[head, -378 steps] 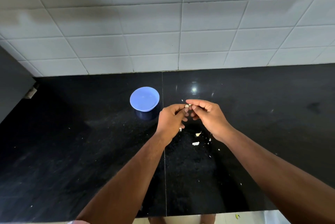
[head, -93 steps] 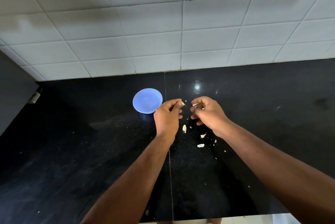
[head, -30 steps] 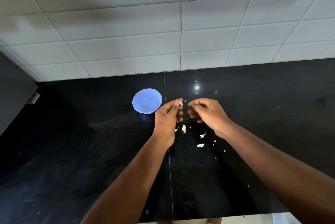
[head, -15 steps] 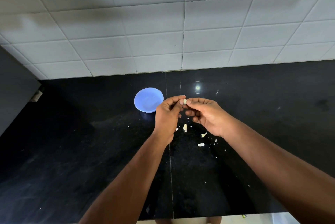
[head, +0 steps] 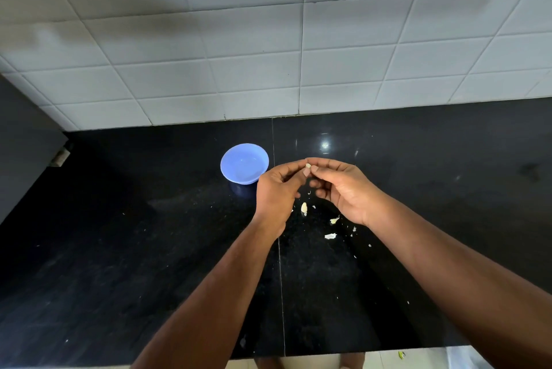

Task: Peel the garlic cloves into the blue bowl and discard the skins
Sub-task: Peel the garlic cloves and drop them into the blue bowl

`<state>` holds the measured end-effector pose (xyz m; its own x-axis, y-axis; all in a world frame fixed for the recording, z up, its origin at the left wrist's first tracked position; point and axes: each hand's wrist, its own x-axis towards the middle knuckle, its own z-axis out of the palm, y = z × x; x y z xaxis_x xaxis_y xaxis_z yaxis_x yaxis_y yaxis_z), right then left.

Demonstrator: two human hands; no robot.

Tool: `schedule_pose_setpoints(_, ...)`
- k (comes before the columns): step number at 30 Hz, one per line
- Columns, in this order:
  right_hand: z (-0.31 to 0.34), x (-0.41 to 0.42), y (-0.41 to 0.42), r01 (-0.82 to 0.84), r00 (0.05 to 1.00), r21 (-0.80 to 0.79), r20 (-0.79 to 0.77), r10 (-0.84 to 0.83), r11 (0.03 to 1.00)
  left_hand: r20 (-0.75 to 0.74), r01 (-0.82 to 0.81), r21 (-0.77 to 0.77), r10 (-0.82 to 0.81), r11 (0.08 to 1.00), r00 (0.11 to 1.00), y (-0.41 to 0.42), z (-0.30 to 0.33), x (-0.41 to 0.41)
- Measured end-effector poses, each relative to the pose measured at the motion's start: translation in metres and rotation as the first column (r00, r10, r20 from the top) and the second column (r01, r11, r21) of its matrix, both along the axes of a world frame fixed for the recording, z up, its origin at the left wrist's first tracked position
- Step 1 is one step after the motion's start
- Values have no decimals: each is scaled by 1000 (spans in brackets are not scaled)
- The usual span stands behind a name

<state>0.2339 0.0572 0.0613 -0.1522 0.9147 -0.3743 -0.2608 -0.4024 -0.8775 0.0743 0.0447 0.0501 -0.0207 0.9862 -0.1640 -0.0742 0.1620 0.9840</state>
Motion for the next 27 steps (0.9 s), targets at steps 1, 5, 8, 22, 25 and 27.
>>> schedule_pose_setpoints(1, 0, 0, 0, 1, 1000, 16, 24, -2, 1000, 29, -17, -31, 18, 999, 999, 0, 0, 0)
schedule_pose_setpoints(5, 0, 1, -1, -23, 995, 82, 103, 15, 996, 103, -53, -94, 62, 994, 993, 0, 0, 0)
schedule_pose_setpoints(8, 1, 3, -3, -39, 990, 136, 140, 19, 990, 121, -8, -88, 19, 996, 992, -1, 3, 0)
schedule_pose_setpoints(22, 1, 4, 0, -174, 787, 464, 595, -160, 868, 156, -13, -234, 51, 972, 986, 8, 11, 4)
schedule_pose_setpoints(25, 4, 6, -1, -216, 746, 516, 635, -201, 829, 207, -5, -271, 64, 962, 976, 10, 13, 5)
schedule_pose_setpoints(27, 3, 5, -1, -201, 750, 527, 625, -216, 826, 265, 10, -313, 77, 950, 961, 11, 15, 5)
